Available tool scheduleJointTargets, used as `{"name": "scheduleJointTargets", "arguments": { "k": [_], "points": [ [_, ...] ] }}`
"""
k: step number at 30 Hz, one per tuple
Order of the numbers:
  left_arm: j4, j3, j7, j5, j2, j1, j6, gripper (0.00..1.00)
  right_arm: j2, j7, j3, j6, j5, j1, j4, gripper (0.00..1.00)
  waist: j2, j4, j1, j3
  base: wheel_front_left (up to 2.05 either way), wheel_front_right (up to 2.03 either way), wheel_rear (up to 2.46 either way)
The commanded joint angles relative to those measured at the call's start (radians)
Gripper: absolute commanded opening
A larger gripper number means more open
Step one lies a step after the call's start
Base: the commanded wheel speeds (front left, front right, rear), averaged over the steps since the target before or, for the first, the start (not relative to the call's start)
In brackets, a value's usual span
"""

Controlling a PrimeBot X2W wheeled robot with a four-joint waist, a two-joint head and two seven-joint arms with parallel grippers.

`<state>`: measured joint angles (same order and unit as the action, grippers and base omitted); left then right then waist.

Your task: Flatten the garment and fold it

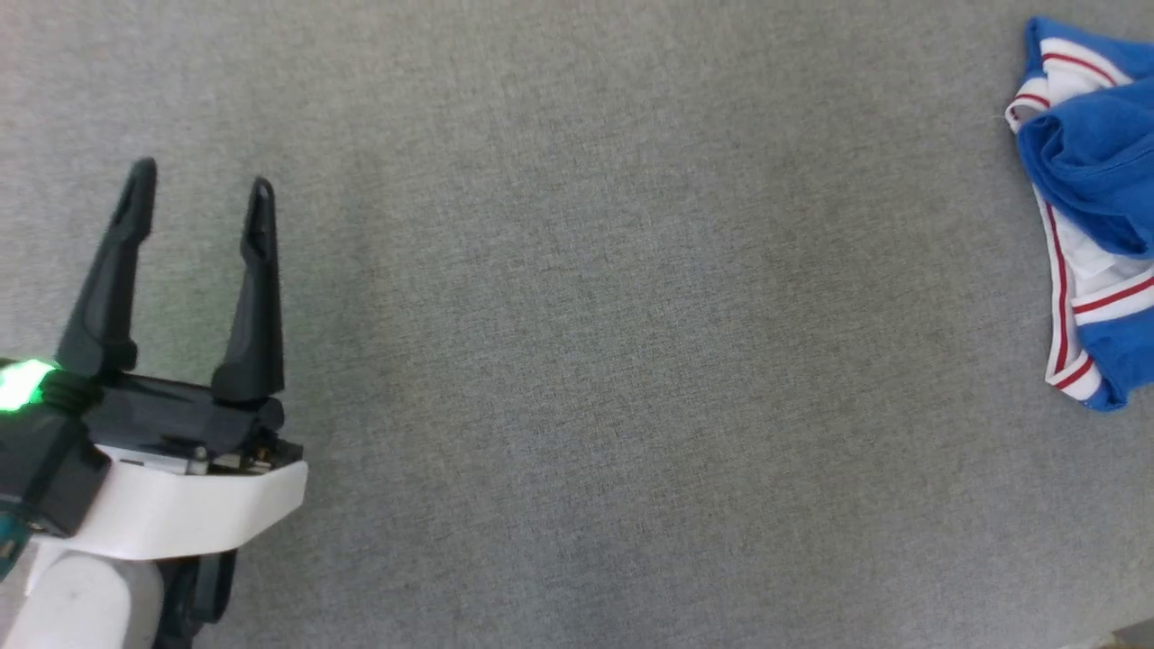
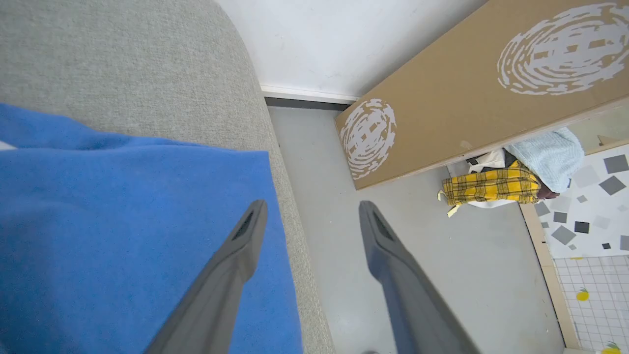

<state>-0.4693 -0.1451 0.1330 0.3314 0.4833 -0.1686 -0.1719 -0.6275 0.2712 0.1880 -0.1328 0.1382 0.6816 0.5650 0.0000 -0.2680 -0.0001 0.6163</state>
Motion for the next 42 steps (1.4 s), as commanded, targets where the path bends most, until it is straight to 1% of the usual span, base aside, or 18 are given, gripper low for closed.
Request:
{"name": "scheduleJointTargets", "arguments": {
  "k": [1, 3, 6, 12, 15, 20, 23, 29, 32, 36, 42],
  "points": [
    [0.012, -0.001, 0.011, 0.007, -0.006, 0.013, -0.001, 1.0, -0.003, -0.011, 0.002, 0.002, -0.004, 0.007, 0.006, 1.0, 0.0, 0.015, 0.0001, -0.042, 0.0, 0.0, 0.0],
    [0.033, 0.0, 0.036, 0.001, -0.016, 0.019, -0.01, 1.0, -0.002, -0.029, 0.004, 0.002, -0.006, -0.005, 0.007, 1.0, 0.0, 0.024, 0.0001, -0.072, 0.0, 0.0, 0.0],
    [0.076, -0.009, 0.056, -0.011, -0.031, 0.036, -0.024, 1.0, 0.018, -0.068, 0.02, 0.002, -0.006, -0.03, -0.001, 1.0, 0.0, 0.036, 0.0001, -0.119, 0.0, 0.0, 0.0],
    [0.144, -0.027, 0.097, 0.011, -0.085, 0.064, -0.029, 1.0, 0.099, -0.153, 0.055, 0.002, -0.005, -0.116, -0.064, 1.0, 0.0, 0.079, 0.0001, -0.216, 0.0, 0.0, 0.0],
    [0.168, -0.025, 0.109, 0.024, -0.108, 0.086, -0.031, 1.0, 0.158, -0.195, 0.067, 0.002, 0.012, -0.165, -0.13, 1.0, 0.0, 0.098, 0.0001, -0.257, 0.0, 0.0, 0.0],
    [0.207, -0.017, 0.121, 0.037, -0.135, 0.132, -0.031, 1.0, 0.283, -0.236, 0.036, 0.002, 0.028, -0.258, -0.279, 1.0, 0.0, 0.121, 0.0001, -0.322, 0.0, 0.0, 0.0],
    [0.23, -0.009, 0.125, 0.037, -0.148, 0.153, -0.029, 1.0, 0.343, -0.254, 0.009, 0.002, 0.045, -0.317, -0.363, 1.0, 0.0, 0.138, 0.0001, -0.361, 0.0, 0.0, 0.0],
    [0.26, 0.026, 0.128, 0.024, -0.183, 0.179, -0.032, 1.0, 0.42, -0.295, -0.052, 0.002, 0.053, -0.455, -0.512, 1.0, 0.0, 0.174, 0.0001, -0.432, 0.0, 0.0, 0.0],
    [0.254, 0.038, 0.128, 0.014, -0.208, 0.197, -0.017, 1.0, 0.456, -0.324, -0.066, 0.002, 0.031, -0.518, -0.56, 1.0, 0.0, 0.187, 0.0001, -0.46, 0.0, 0.0, 0.0],
    [0.268, 0.032, 0.129, -0.007, -0.228, 0.233, 0.009, 1.0, 0.506, -0.361, -0.098, 0.002, -0.018, -0.594, -0.596, 1.0, 0.0, 0.19, 0.0001, -0.486, 0.0, 0.0, 0.0],
    [0.302, 0.025, 0.129, -0.042, -0.264, 0.29, 0.029, 1.0, 0.553, -0.42, -0.131, 0.002, -0.078, -0.682, -0.587, 1.0, 0.0, 0.191, 0.0001, -0.522, 0.0, 0.0, 0.0]
  ]
}}
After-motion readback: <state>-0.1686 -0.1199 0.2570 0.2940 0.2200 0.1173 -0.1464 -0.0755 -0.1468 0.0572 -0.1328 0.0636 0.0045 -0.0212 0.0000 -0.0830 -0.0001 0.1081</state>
